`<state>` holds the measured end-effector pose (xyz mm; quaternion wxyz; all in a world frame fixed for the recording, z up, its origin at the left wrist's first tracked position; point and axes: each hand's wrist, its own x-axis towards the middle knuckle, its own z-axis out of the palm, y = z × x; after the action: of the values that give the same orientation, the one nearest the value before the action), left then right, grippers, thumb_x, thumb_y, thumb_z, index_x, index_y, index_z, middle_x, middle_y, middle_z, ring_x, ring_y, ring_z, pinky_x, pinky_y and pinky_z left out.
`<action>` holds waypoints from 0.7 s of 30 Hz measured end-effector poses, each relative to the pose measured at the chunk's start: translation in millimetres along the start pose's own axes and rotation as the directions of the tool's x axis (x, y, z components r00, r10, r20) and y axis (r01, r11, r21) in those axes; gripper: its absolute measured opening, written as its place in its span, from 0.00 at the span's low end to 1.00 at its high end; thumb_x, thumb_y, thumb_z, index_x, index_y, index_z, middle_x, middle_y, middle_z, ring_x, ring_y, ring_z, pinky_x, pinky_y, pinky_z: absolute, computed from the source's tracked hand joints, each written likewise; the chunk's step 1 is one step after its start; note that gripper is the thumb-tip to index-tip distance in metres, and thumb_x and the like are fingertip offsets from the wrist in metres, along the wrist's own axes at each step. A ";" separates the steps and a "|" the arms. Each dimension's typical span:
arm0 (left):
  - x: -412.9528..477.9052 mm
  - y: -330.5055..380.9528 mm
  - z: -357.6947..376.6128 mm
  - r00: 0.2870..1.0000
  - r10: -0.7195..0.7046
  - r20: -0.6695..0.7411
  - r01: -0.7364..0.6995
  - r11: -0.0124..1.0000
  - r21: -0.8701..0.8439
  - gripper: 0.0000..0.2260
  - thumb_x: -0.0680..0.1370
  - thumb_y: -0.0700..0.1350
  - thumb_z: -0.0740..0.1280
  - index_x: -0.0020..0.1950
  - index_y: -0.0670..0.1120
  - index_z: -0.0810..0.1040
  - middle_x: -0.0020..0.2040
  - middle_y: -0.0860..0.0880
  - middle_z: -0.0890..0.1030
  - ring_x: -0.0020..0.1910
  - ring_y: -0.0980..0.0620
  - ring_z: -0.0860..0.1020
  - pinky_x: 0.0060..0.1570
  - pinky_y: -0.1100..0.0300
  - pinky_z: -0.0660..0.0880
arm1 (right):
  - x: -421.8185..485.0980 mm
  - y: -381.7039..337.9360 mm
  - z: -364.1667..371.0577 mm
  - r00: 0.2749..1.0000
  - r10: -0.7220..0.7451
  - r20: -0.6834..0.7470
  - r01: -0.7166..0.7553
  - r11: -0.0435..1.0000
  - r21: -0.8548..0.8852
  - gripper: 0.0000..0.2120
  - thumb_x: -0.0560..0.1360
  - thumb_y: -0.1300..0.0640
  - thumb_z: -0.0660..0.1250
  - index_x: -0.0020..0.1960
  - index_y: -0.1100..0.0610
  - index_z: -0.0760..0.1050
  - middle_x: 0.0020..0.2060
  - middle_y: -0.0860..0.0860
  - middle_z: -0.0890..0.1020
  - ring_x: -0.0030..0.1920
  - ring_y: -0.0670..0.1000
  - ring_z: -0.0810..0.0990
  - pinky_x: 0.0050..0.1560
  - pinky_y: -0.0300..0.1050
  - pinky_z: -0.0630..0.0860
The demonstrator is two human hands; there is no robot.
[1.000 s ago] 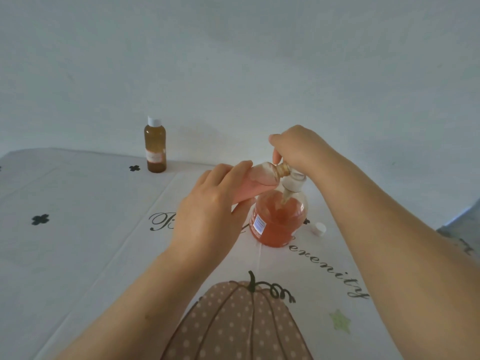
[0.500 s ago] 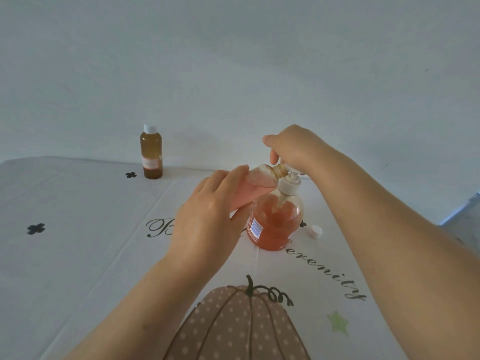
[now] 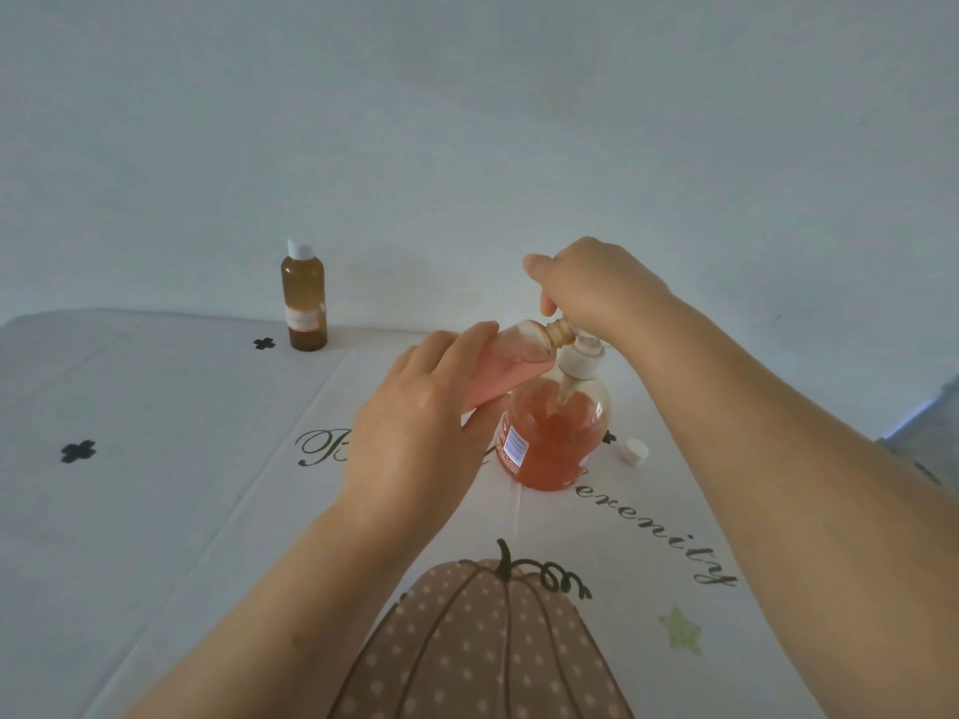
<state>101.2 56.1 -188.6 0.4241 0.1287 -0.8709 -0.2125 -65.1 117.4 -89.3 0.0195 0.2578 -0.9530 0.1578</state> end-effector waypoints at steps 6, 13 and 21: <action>0.6 0.4 -1.1 1.000 0.001 -0.005 -0.002 0.999 -0.036 0.24 0.73 0.46 0.73 0.67 0.52 0.70 0.53 0.54 0.78 0.48 0.51 0.76 0.36 0.54 0.76 | -1.0 -1.6 -6.3 1.000 -0.026 -0.014 0.026 0.999 -0.036 0.21 0.78 0.45 0.53 0.46 0.56 0.81 0.37 0.51 0.80 0.36 0.51 0.77 0.33 0.42 0.65; 0.9 -2.2 1.2 1.000 -0.006 0.007 0.006 0.999 -0.032 0.23 0.73 0.46 0.73 0.67 0.50 0.72 0.53 0.53 0.78 0.49 0.50 0.77 0.37 0.55 0.75 | -1.1 -2.7 -1.1 0.999 -0.014 0.031 0.015 0.999 -0.049 0.24 0.78 0.42 0.51 0.45 0.56 0.81 0.33 0.51 0.80 0.37 0.52 0.78 0.35 0.43 0.66; 0.2 -3.8 3.3 1.000 -0.011 0.006 0.011 1.000 -0.019 0.24 0.72 0.46 0.73 0.66 0.51 0.72 0.53 0.53 0.78 0.50 0.48 0.77 0.37 0.53 0.76 | -1.7 -2.4 2.4 1.000 -0.017 0.020 0.019 0.994 -0.103 0.27 0.79 0.39 0.49 0.47 0.55 0.80 0.34 0.50 0.79 0.37 0.52 0.76 0.35 0.44 0.64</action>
<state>98.6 53.5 -192.1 0.4217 0.1290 -0.8693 -0.2235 -62.3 115.5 -91.1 0.0250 0.2666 -0.9577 0.1056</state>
